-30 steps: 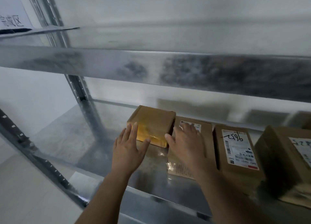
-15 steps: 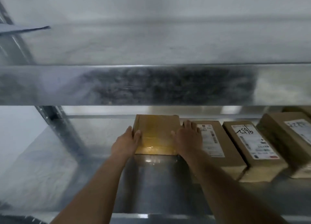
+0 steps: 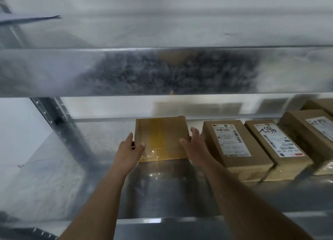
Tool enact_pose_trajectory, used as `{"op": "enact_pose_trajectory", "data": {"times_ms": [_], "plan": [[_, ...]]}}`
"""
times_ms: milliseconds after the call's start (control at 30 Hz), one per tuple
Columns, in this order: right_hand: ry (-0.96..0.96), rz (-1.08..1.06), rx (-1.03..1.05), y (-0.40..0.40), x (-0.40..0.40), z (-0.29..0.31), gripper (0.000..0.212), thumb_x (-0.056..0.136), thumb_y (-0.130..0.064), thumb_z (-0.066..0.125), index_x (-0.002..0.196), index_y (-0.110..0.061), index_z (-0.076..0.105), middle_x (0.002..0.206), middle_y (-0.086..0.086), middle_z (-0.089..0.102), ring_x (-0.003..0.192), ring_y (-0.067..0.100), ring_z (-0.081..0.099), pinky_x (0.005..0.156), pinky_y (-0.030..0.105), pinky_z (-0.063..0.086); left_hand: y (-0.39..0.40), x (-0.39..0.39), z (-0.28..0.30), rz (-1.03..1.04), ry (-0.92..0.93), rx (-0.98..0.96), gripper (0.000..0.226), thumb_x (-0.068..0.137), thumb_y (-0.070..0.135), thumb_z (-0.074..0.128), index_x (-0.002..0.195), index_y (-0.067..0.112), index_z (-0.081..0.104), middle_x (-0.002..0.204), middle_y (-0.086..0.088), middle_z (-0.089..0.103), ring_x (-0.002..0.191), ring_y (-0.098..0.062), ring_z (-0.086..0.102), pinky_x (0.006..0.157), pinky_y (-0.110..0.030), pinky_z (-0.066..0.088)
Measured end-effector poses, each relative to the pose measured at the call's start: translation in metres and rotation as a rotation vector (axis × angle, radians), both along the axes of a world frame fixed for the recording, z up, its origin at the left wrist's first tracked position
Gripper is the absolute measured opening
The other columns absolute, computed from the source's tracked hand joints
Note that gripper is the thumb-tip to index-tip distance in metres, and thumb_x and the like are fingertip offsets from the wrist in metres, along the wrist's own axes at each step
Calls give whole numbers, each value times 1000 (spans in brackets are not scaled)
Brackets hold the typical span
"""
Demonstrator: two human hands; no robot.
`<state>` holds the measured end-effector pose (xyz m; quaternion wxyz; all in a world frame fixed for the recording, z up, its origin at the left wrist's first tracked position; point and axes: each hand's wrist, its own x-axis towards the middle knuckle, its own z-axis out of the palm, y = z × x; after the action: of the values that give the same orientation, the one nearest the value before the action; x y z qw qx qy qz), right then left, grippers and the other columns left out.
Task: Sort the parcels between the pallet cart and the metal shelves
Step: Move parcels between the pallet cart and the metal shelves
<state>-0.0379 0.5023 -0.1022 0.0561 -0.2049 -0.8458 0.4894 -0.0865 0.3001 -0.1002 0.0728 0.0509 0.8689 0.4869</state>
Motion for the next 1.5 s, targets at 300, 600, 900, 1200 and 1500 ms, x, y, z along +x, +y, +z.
{"op": "enact_pose_trajectory", "data": {"times_ms": [300, 600, 900, 1200, 1500], "plan": [[51, 123, -21, -3, 27, 1, 63, 97, -19, 46, 151, -18, 14, 135, 6, 46, 103, 12, 49, 81, 25, 47, -14, 22, -11, -64, -22, 196, 57, 92, 20, 57, 141, 39, 35, 128, 5, 58, 109, -16, 58, 97, -36, 45], [371, 159, 23, 8, 84, 41, 38, 91, -3, 45, 121, -25, 40, 84, -4, 51, 66, -1, 51, 54, 14, 41, -6, 81, 17, -40, 227, 231, 59, 90, 33, 58, 139, 52, 30, 132, 18, 53, 115, -3, 52, 98, -31, 41], [369, 104, 85, 82, 170, 67, 76, 96, -22, 52, 152, -27, 1, 135, -3, 40, 107, 14, 54, 89, 33, 51, 71, 149, 49, -111, 303, 259, 62, 87, 36, 60, 140, 48, 30, 131, 19, 53, 115, -2, 52, 83, -12, 39], [439, -58, 36, 174, 271, 65, 74, 95, -28, 54, 151, -35, 6, 151, -4, 28, 129, 11, 36, 98, 28, 37, 175, 228, 64, -253, 313, 255, 69, 85, 43, 60, 141, 54, 20, 127, 28, 43, 107, 4, 47, 70, -4, 37], [390, -300, 86, 282, 402, 51, 74, 96, -27, 52, 152, -30, 4, 154, -3, 28, 131, 13, 36, 100, 28, 31, 311, 314, 54, -487, 247, 304, 80, 83, 30, 67, 145, 45, 19, 129, 22, 44, 109, 3, 45, 75, -5, 42]]}}
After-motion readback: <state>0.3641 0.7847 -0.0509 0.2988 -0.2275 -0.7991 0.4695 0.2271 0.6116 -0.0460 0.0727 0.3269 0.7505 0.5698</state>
